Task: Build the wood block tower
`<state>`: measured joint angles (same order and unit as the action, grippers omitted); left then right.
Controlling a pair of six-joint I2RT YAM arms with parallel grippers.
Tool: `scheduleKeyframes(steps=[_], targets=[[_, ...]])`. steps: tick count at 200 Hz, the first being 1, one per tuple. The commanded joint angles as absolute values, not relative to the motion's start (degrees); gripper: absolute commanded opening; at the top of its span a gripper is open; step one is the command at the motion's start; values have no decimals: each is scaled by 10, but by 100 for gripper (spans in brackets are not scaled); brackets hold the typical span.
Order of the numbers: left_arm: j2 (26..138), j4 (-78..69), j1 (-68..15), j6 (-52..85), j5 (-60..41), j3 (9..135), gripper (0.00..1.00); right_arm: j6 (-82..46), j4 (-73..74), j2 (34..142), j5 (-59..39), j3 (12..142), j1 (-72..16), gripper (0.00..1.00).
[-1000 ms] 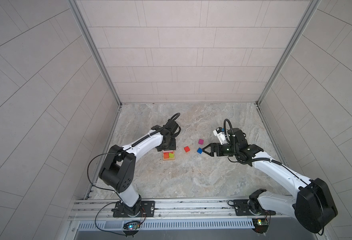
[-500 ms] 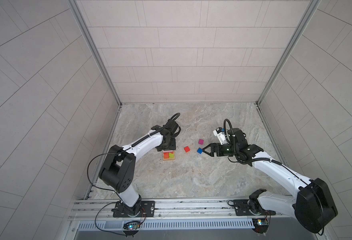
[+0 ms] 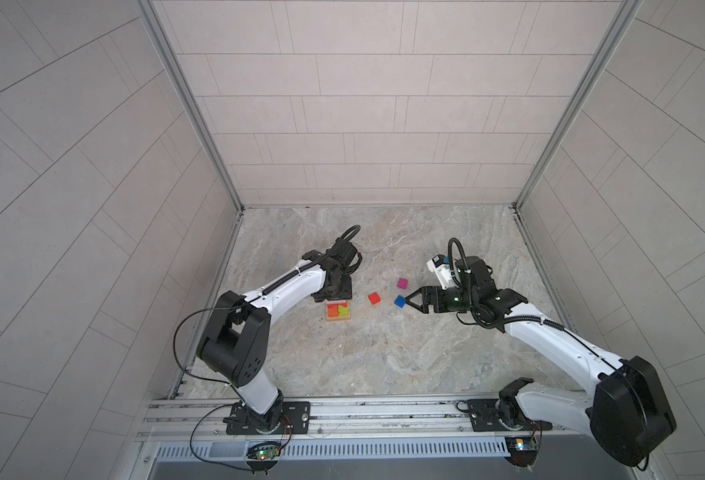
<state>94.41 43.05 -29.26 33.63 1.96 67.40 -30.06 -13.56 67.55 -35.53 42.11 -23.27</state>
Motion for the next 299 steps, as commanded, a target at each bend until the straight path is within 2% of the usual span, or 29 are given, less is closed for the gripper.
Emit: scheduleKeyframes(steps=[1,162,299], targets=[[940,428,-290,338,24,674,57,-291,-143,673,-348,430,-236,94],[948,431,-291,340,29,670,59,-290,-146,674,-349,433,-236,94],[946,445,-291,337,29,674,68,-286,-152,679,-348,437,-236,94]])
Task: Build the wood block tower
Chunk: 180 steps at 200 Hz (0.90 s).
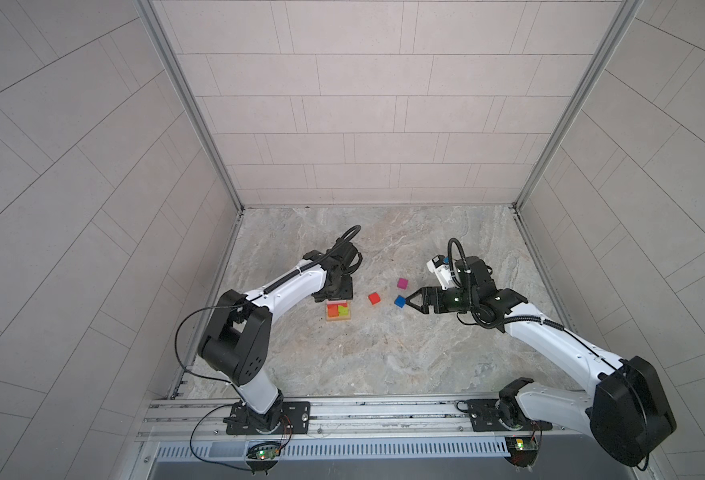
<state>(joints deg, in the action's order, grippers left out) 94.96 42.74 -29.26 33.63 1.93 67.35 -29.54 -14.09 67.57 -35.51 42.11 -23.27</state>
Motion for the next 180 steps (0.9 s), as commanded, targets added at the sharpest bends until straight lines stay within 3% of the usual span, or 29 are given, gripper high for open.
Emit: scheduleKeyframes(steps=[1,91,136,180], targets=[[946,445,-291,337,28,674,69,-286,-151,679,-349,437,-236,94],[949,440,-293,342,21,678,72,-283,-154,676,-346,434,-236,94],[944,440,-295,342,18,682,82,-282,-156,676,-346,434,-236,94],[943,440,-298,342,4,688,84,-281,-158,675,-344,434,-236,94]])
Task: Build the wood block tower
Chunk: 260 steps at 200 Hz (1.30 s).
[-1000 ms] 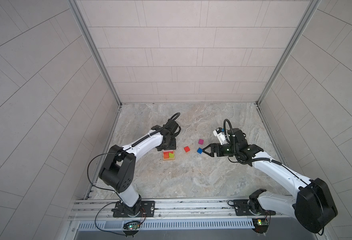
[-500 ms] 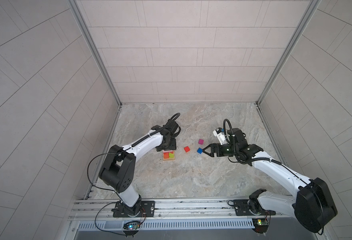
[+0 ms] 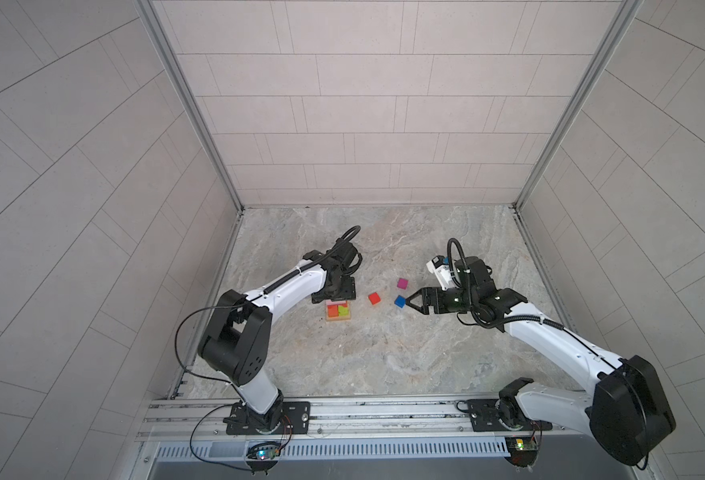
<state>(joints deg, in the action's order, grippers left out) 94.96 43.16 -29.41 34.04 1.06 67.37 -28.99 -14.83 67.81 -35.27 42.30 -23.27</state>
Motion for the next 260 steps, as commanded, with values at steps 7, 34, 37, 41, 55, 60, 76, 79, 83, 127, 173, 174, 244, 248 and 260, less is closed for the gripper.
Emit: scheduleKeyframes(steps=[7,34,37,41,55,60,76,79,83,127,173,174,244,248,260], targets=[[943,441,-300,342,3,689,84,-281,-159,674,-344,434,-236,94],[935,445,-302,342,13,695,85,-282,-160,672,-345,434,-236,94],[934,447,-302,341,14,695,85,-282,-160,672,-344,434,-236,94],[933,449,-302,340,17,697,85,-281,-161,672,-344,434,-236,94],[931,457,-304,332,25,707,85,-281,-163,667,-341,435,-236,94],[931,461,-303,327,28,711,85,-280,-163,665,-338,435,-236,94],[931,474,-305,312,39,730,85,-275,-169,658,-333,438,-236,94],[931,476,-305,309,41,734,85,-275,-171,657,-332,439,-236,94],[931,478,-306,304,42,739,85,-275,-173,655,-332,440,-236,94],[936,491,-319,259,21,788,85,-268,-185,636,-322,440,-236,94],[954,495,-338,264,-13,823,85,-265,-192,629,-318,442,-236,94],[955,495,-339,264,-14,825,85,-265,-193,629,-318,442,-236,94],[1060,502,-407,242,-32,910,81,-249,-236,596,-302,442,-235,94],[1066,503,-407,245,-36,914,80,-247,-239,593,-301,441,-234,94],[1081,499,-409,251,-46,924,77,-246,-248,583,-297,435,-233,94]])
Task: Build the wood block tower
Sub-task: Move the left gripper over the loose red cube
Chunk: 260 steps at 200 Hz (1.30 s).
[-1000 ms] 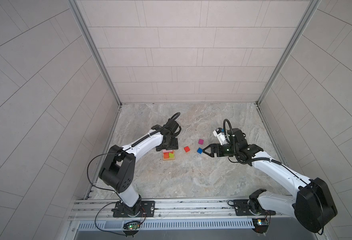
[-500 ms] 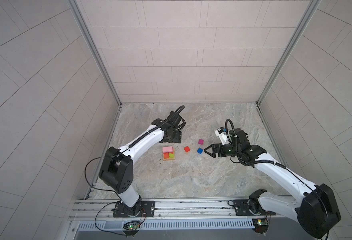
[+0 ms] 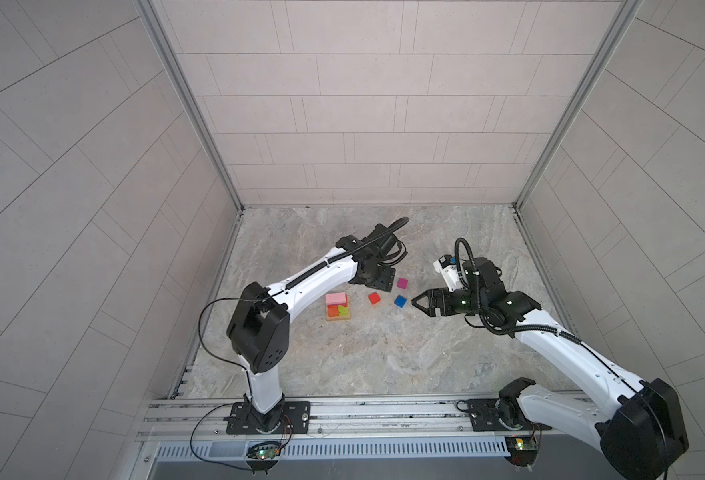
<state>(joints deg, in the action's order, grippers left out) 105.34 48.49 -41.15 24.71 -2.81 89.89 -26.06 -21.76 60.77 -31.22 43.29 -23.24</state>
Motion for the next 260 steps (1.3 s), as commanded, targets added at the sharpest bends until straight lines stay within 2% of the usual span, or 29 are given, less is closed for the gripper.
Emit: scheduleKeyframes(steps=[1,42,160,260], targets=[[1083,499,-409,251,-46,925,77,-246,-249,582,-296,435,-233,94],[1140,545,-411,281,-12,975,76,-243,-269,554,-283,423,-230,95],[1176,482,-422,622,14,940,75,-241,-274,540,-278,411,-229,95],[1198,463,-419,665,10,908,74,-233,-282,524,-269,403,-228,95]])
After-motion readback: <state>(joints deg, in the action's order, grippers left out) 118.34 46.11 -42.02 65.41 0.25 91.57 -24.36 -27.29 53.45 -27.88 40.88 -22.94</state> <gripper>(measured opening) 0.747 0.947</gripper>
